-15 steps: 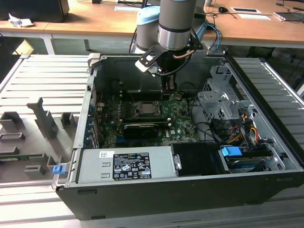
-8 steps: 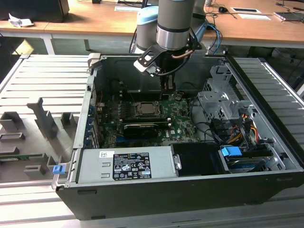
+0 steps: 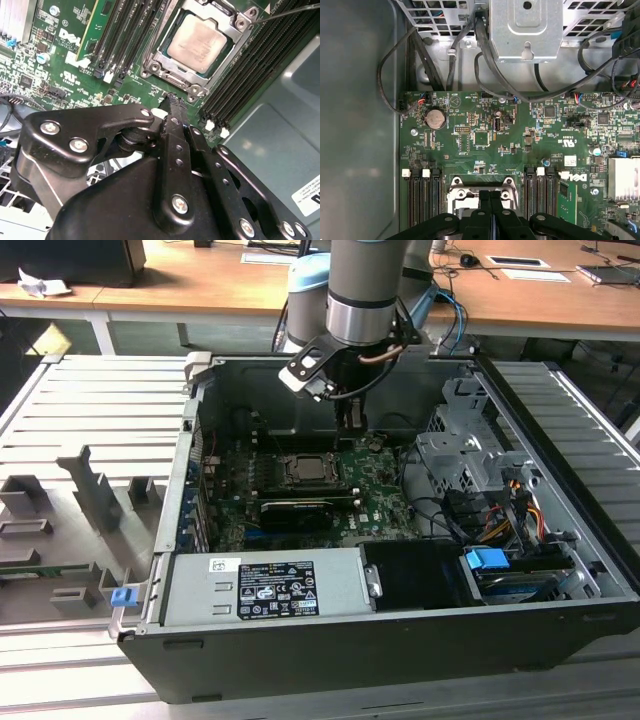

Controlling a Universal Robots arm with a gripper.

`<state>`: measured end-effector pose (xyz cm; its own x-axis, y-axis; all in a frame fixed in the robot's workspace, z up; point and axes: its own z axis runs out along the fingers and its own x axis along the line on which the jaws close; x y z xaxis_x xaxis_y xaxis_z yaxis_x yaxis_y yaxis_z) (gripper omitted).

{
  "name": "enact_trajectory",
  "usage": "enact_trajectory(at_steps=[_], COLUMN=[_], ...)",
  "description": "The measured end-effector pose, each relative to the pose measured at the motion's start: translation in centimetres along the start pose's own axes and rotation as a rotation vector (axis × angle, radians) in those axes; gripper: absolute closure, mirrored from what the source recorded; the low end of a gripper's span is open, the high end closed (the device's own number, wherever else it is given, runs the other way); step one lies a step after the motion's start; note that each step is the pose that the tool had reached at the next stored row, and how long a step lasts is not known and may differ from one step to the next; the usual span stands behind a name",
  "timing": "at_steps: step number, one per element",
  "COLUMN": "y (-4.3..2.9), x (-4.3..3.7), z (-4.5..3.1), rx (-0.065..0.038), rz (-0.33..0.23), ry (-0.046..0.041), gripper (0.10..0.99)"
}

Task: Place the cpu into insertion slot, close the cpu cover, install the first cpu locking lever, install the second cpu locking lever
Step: 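Close the cpu cover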

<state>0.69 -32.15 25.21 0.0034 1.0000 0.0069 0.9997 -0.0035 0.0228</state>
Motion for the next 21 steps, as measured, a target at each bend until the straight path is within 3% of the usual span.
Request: enact_trajectory(at_steps=[2,7,12,15,21], y=[-0.15,-1.39,-2.85,-3.84,-4.44], x=[0.00,-0.01,-0.02,-0.02,-0.03], z=[0.02,0.12,1.00,1.08,1.07], rx=[0.000,0.000,0.000,0.000,0.000], rz=[0.000,0.000,-0.017,-0.025,-0.025], ry=[-0.0001,0.0001,0.0003,0.0006,0.0005], gripper=[0.980,0.980,0.980,0.980,0.980])
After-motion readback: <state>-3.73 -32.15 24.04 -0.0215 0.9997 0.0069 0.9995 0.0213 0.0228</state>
